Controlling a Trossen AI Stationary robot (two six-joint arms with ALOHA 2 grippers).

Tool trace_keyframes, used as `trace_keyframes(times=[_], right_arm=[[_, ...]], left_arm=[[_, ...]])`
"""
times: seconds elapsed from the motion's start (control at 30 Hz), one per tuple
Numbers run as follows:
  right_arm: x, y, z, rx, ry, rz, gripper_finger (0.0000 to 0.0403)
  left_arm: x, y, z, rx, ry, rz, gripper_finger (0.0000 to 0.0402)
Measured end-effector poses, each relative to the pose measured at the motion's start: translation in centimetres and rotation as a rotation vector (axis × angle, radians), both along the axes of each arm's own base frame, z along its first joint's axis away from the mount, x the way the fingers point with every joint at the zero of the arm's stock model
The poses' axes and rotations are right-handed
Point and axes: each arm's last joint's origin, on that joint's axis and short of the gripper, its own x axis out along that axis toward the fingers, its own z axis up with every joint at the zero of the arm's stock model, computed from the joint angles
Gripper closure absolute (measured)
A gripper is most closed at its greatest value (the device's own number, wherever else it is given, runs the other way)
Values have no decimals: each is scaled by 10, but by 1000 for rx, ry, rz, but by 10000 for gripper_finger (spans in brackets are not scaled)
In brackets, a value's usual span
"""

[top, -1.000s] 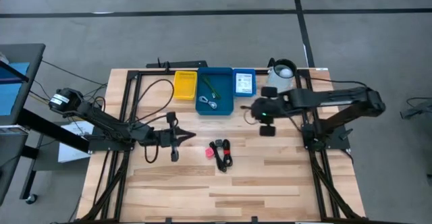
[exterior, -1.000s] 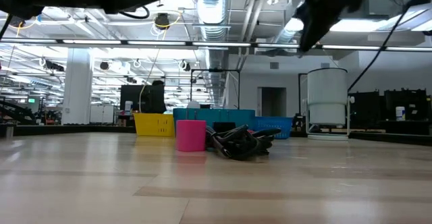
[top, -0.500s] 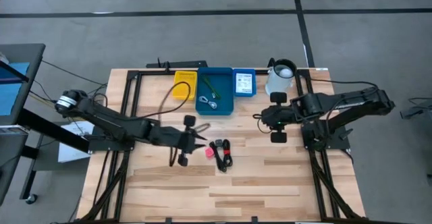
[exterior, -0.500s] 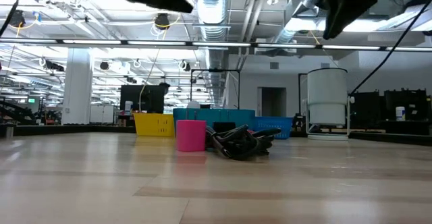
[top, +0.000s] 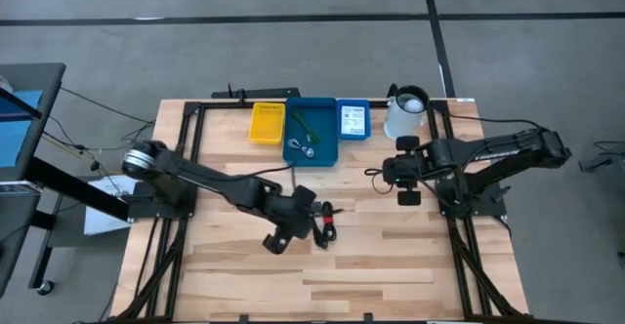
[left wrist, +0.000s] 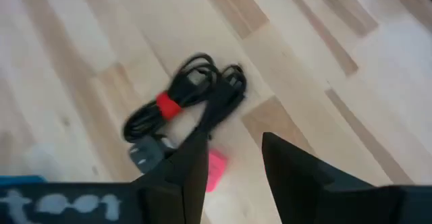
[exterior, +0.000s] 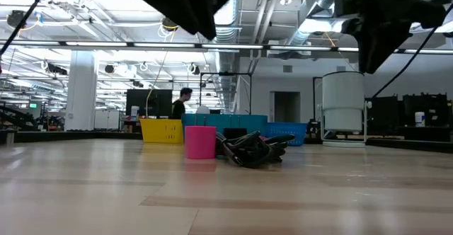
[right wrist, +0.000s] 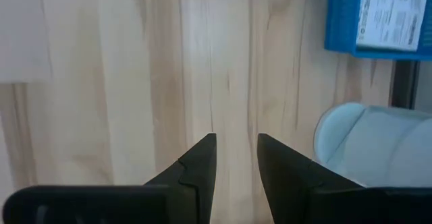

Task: Pick and place items into bin
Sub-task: Put the black charger cable into the dark blue bin

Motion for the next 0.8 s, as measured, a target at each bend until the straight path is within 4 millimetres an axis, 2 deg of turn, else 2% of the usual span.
trace_keyframes(times=[0.33,0.57,0.8], right_arm=[[-14,-7,6,-1,22,-33,301],[-41,-17,28,5,-119,-82,301],[-67,-24,45,13,-278,-161,301]], left_arm=[[26,-5,-27,76,69,-131,272],[42,-6,-42,78,49,-200,272],[50,12,-40,-3,12,-190,272]])
